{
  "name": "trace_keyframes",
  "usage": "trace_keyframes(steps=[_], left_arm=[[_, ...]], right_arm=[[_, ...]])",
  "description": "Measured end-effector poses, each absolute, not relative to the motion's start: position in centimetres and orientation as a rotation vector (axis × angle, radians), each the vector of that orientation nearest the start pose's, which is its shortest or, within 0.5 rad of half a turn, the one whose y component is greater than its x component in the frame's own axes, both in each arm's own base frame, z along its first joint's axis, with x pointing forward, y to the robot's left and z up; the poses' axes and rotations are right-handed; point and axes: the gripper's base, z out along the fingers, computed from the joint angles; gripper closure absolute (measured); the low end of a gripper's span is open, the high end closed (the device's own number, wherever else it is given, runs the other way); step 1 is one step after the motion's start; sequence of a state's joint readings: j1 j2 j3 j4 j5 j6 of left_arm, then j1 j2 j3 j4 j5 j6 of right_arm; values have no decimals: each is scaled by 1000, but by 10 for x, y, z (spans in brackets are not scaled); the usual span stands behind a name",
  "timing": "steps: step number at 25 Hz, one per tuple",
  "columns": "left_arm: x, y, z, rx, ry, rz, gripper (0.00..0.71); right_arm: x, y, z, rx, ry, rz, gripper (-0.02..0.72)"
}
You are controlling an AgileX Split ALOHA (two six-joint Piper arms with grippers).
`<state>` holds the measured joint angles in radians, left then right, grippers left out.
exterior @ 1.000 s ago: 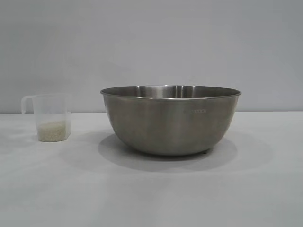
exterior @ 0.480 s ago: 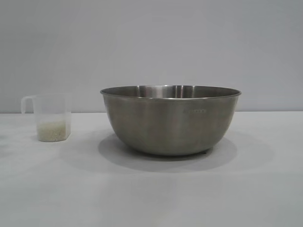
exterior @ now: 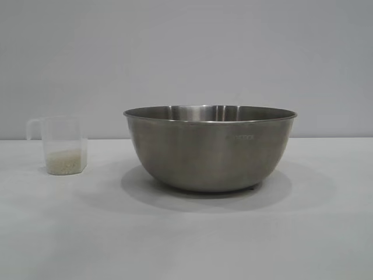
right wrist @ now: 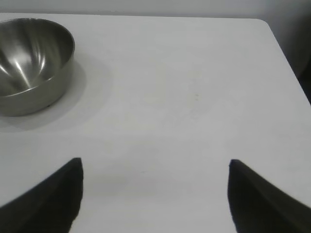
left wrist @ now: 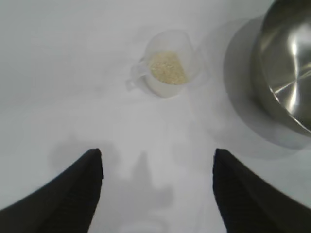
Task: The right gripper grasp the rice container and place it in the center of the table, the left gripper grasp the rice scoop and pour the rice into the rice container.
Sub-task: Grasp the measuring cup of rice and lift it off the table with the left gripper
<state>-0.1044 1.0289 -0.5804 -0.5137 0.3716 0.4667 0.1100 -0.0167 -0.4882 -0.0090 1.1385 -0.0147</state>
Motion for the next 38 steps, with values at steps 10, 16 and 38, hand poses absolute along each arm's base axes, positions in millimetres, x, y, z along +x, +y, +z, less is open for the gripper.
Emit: trace_keyframes(steps=[10,16,38], left_arm=[[166,-48,211,192,2070,-162,245],[154,-51,200,172,1957,-98,245],[179,-53,149,177,1905,109,245]], right_arm=[[-9,-2,268,-131,2113,46,141],[-9,-2,268,-131,2113,46,141],[-9,-2,268,-131,2113,46,141]])
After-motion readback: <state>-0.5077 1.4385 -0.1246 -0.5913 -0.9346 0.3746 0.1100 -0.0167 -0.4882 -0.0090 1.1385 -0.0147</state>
